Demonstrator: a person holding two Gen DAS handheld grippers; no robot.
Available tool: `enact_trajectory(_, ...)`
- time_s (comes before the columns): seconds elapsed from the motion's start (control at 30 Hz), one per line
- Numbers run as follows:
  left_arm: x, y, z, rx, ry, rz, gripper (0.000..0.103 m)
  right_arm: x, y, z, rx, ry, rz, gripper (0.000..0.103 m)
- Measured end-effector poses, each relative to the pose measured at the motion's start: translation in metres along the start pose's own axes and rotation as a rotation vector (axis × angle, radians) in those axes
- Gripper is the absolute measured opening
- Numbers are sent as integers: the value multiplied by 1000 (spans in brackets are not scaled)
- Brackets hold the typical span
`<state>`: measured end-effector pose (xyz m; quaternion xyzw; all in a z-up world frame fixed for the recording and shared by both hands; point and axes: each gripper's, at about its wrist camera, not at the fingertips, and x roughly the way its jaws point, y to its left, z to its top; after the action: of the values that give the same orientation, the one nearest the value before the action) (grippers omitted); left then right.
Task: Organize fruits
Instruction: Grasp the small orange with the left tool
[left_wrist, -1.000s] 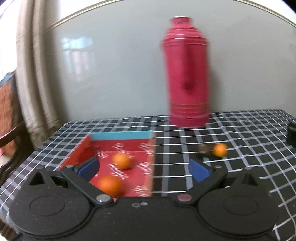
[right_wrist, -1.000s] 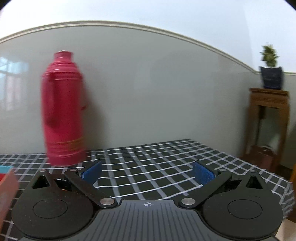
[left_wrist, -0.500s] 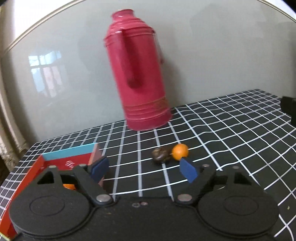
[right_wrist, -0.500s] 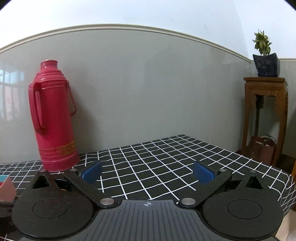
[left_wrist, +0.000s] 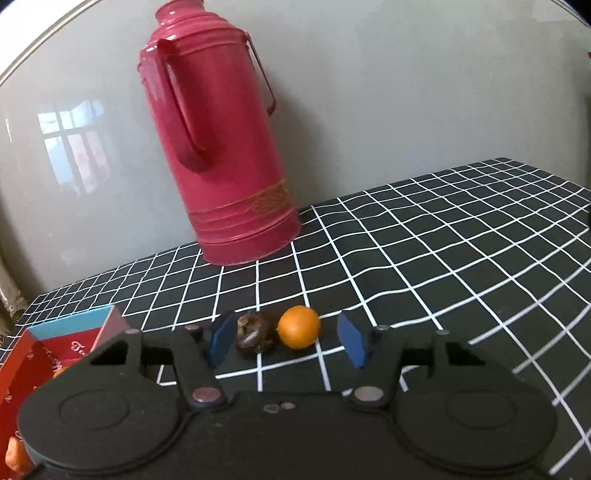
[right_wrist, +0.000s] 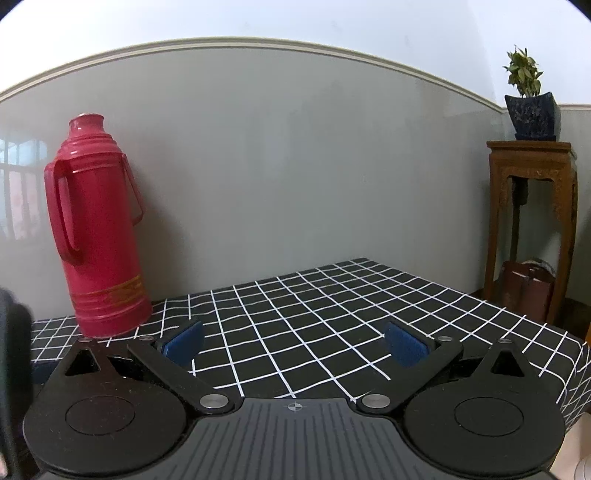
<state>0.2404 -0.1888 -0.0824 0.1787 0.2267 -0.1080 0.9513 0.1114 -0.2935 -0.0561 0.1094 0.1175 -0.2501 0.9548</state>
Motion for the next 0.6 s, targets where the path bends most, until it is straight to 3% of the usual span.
enact_trajectory(0.27, 26, -12, 5, 1, 54, -7, 52, 6, 1, -3, -34, 15, 10, 103)
enact_trajectory(0.43, 41, -11, 6, -20, 101, -33, 42, 9, 3, -7, -55, 27, 13, 103)
enact_trajectory(0.6, 43, -10, 4, -26, 100, -2, 32, 8, 1, -6, -64, 0, -17, 103)
